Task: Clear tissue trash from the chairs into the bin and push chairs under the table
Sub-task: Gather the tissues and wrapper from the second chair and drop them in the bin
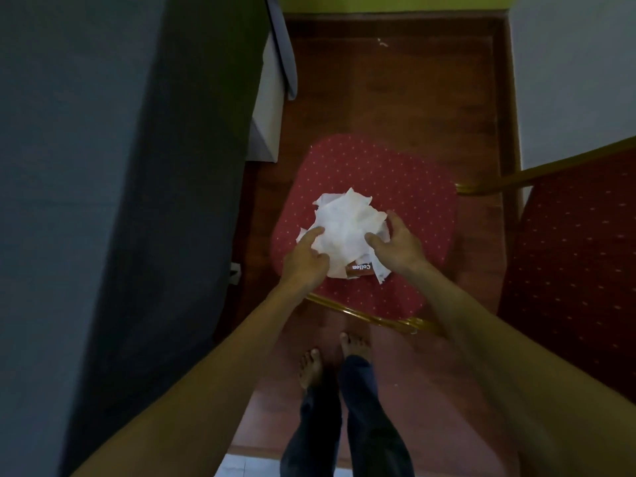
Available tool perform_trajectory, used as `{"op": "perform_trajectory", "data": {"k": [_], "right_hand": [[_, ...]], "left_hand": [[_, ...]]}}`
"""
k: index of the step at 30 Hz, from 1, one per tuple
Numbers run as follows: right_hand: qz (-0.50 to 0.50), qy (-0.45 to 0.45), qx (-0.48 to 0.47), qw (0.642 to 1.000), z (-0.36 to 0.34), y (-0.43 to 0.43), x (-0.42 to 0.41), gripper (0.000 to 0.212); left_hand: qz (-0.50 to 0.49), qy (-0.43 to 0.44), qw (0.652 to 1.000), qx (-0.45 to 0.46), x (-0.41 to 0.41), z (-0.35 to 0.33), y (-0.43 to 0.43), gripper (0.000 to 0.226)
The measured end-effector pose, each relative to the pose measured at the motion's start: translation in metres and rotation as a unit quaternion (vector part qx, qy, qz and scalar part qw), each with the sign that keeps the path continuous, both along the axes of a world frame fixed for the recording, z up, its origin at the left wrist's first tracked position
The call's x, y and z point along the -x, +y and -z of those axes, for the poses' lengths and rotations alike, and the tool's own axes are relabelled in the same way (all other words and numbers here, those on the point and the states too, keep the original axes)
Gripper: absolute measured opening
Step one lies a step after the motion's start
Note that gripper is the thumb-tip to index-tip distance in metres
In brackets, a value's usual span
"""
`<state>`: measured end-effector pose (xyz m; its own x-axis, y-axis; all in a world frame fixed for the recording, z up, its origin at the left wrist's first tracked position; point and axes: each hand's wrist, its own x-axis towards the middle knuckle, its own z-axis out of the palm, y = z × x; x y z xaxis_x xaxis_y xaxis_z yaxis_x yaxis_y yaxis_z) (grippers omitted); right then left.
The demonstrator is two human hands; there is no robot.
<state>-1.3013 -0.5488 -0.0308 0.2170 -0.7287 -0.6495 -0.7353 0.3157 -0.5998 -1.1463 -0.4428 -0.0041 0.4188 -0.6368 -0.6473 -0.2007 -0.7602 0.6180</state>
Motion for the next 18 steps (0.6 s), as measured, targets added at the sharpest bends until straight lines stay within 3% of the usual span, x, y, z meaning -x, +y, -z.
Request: {"op": "perform_trajectory", "data": {"k": [3,8,13,18], "right_hand": [[-0.001,0.005,-0.031,1.000,0.034,-0.004,-0.004,0.088],[0.027,-0.008,-0.014,1.000,0.064,0.004,-0.013,0.096],[0.076,-0.031,-0.075,0.994,0.065,0.012,-0.022,0.056],[0.120,-0.030,-0.103,0.987,0.032,0.003,-0.040,0.046]], "left_hand": [[0.039,-0.049,0.998,-0.001,0.000,0.036,-0.031,0.069],[0.088,-0.056,0.993,-0.060,0.006,0.079,-0.052,0.077],[0.036,-0.101,0.993,0.056,0.012,0.080,-0.041,0.053],[-0.093,-0.019,0.995,0.011,0.016,0.045,-0.029,0.027]]}}
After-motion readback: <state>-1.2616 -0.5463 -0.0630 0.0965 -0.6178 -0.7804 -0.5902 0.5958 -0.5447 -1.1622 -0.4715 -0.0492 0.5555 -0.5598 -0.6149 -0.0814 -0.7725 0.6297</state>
